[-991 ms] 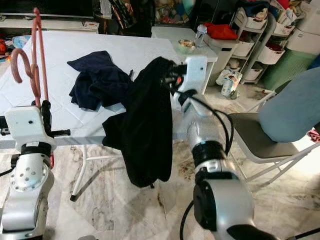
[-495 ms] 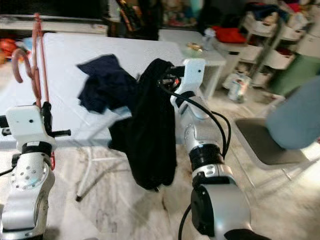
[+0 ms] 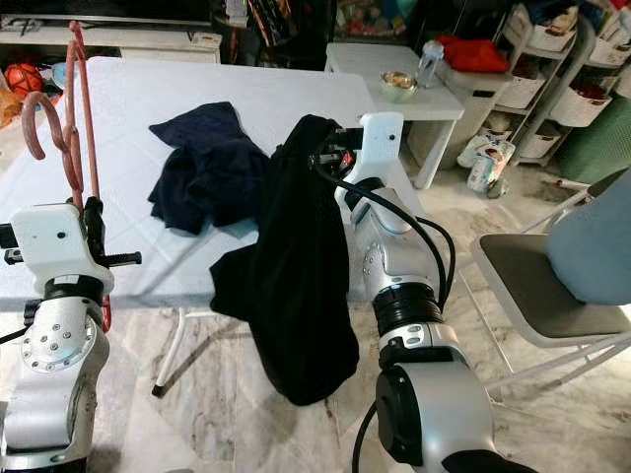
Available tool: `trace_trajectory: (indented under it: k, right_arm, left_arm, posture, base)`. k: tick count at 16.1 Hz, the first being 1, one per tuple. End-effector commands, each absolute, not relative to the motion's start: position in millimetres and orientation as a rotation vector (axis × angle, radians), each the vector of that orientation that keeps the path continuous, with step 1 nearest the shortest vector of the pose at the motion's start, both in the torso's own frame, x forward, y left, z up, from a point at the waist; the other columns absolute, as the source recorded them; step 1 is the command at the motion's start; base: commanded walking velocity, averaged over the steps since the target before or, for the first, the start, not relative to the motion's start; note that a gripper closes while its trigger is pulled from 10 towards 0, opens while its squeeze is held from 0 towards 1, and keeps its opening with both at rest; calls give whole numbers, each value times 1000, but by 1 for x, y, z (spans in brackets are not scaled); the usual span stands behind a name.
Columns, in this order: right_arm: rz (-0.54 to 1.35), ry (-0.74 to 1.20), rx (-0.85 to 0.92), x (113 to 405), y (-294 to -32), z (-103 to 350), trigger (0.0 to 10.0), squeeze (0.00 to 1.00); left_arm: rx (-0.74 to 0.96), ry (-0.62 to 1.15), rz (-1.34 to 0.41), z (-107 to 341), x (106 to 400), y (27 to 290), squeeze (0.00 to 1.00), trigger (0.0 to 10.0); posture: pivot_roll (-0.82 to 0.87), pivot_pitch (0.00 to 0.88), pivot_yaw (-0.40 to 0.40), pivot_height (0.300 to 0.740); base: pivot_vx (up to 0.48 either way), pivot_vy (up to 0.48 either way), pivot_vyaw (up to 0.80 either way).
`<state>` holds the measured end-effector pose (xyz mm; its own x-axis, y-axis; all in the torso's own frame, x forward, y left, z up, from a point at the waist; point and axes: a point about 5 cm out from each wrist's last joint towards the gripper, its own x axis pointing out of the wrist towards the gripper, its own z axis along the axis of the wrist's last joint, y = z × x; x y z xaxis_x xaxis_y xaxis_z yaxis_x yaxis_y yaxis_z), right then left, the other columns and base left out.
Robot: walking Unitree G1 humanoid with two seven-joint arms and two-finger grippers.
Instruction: Hang hanger
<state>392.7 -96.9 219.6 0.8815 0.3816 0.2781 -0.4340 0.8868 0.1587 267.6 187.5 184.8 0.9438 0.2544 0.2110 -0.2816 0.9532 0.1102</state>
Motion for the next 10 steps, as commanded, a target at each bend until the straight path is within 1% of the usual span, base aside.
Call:
trace_trajectory:
  k: [1, 4, 9, 10]
  right_arm:
    - [438, -296, 215, 392, -97, 234, 10000, 0]
    - [446, -299, 215, 392, -95, 235, 10000, 0]
    - [448, -289, 224, 391, -94, 232, 10000, 0]
    - [450, -286, 224, 391, -94, 231, 10000, 0]
  left_arm:
    - [138, -204, 264, 188, 268, 185, 0, 10000]
    - [133, -206, 259, 189, 269, 183, 0, 10000]
    - [135, -200, 268, 188, 269, 184, 0, 10000]
    - [138, -196, 272, 188, 270, 184, 0, 10000]
  posture:
    - [43, 0, -113, 740]
    - [43, 0, -114, 740]
    - [44, 0, -114, 740]
    - [44, 0, -114, 740]
  base:
    - [337, 0, 575]
    - [340, 0, 506]
    - [303, 0, 0]
    - [0, 0, 0]
